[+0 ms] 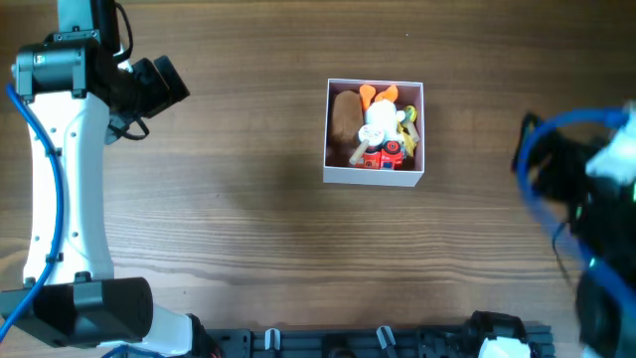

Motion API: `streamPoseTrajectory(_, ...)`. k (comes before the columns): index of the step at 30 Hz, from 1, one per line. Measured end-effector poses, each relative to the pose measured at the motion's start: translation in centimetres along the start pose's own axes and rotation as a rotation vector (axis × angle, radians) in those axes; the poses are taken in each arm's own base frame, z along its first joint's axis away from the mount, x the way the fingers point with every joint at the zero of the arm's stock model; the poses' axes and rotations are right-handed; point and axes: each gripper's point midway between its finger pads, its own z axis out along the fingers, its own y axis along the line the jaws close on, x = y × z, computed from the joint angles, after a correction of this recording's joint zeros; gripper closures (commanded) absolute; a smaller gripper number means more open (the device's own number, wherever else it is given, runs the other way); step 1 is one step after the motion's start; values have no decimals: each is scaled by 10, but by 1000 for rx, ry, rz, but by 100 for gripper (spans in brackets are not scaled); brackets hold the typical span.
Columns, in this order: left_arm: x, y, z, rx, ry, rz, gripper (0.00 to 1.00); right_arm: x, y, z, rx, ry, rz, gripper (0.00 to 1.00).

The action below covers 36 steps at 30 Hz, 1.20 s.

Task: Pack container

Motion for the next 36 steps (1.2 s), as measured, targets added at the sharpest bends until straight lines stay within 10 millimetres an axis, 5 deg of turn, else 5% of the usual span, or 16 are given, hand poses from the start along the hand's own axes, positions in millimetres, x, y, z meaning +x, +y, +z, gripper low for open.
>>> streamPoseTrajectory(2, 0, 0, 0, 0, -1, 0, 0, 9, -2, -11, -9, -62, -75, 0)
streamPoseTrajectory(5, 0, 0, 0, 0, -1, 0, 0, 53, -5, -12, -37, -74, -175, 0)
streamPoseTrajectory(9, 0, 0, 0, 0, 0, 0, 0, 123, -10, 6, -93, -28, -241, 0)
streamPoseTrajectory(13, 0, 0, 0, -1, 1, 0, 0, 159, -14, 17, -118, -34, -263, 0)
streamPoseTrajectory(30, 0, 0, 0, -1, 0, 0, 0, 243, -24, 51, -161, 37, -260, 0)
streamPoseTrajectory(36, 0, 0, 0, -1, 0, 0, 0, 246, -25, 53, -161, 43, -262, 0)
